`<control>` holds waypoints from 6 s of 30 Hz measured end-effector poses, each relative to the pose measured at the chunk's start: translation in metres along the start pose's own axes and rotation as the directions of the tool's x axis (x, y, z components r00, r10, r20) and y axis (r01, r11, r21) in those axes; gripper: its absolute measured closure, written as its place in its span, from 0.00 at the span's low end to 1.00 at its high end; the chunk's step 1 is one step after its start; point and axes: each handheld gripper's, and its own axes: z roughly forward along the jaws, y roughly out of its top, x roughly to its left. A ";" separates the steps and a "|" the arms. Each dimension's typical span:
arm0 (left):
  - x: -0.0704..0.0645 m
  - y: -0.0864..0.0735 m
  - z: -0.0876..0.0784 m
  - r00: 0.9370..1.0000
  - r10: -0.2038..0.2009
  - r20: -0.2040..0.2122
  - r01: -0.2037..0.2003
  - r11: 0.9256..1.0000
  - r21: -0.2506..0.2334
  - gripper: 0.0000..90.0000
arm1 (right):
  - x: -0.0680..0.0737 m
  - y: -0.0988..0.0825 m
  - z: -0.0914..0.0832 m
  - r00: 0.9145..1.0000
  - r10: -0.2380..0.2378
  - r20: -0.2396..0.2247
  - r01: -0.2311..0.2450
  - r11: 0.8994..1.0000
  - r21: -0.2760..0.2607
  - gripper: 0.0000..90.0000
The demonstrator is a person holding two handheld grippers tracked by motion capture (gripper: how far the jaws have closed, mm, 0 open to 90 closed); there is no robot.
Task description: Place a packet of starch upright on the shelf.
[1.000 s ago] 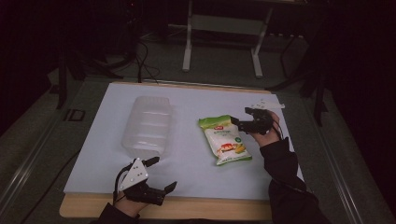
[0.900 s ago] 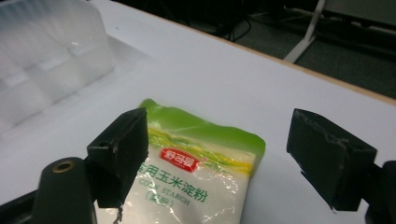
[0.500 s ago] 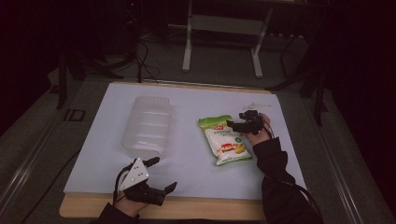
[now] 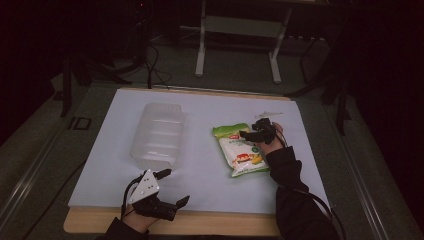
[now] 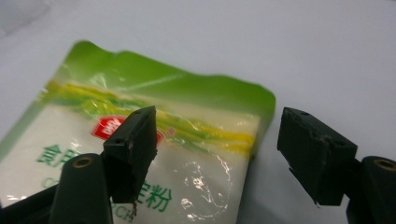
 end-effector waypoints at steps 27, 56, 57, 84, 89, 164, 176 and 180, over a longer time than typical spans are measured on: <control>-0.002 -0.001 0.004 1.000 0.014 0.009 -0.014 1.000 0.015 0.02 | 0.018 -0.004 0.009 0.995 -0.058 0.083 0.052 0.996 0.071 0.75; -0.001 0.000 0.004 1.000 0.003 -0.015 -0.003 1.000 0.028 0.02 | 0.056 0.024 -0.059 0.988 -0.143 0.052 0.145 0.988 -0.049 1.00; -0.001 0.000 0.003 1.000 0.002 -0.016 -0.001 1.000 0.028 0.02 | 0.059 0.025 -0.063 0.988 -0.150 0.042 0.152 0.987 -0.058 1.00; -0.011 0.026 0.014 1.000 0.007 -0.027 -0.006 1.000 0.021 0.02 | 0.103 -0.005 -0.165 0.964 -0.254 -0.083 0.228 0.944 -0.239 1.00; -0.014 0.040 0.021 0.999 0.031 -0.014 -0.031 0.999 0.009 0.02 | 0.104 -0.019 -0.181 0.963 -0.246 -0.112 0.210 0.942 -0.262 1.00; -0.020 0.102 0.167 0.952 -0.058 0.299 0.022 0.992 0.123 0.96 | 0.094 -0.074 -0.238 0.981 -0.165 -0.098 0.129 0.945 -0.299 1.00; -0.012 0.146 0.130 0.965 -0.012 0.264 0.007 1.000 0.018 0.96 | 0.099 -0.059 -0.259 0.979 -0.166 -0.121 0.102 0.905 -0.414 0.73; -0.005 0.161 0.117 0.966 -0.012 0.259 0.015 1.000 -0.010 0.96 | 0.102 -0.054 -0.263 0.978 -0.178 -0.113 0.106 0.880 -0.463 0.53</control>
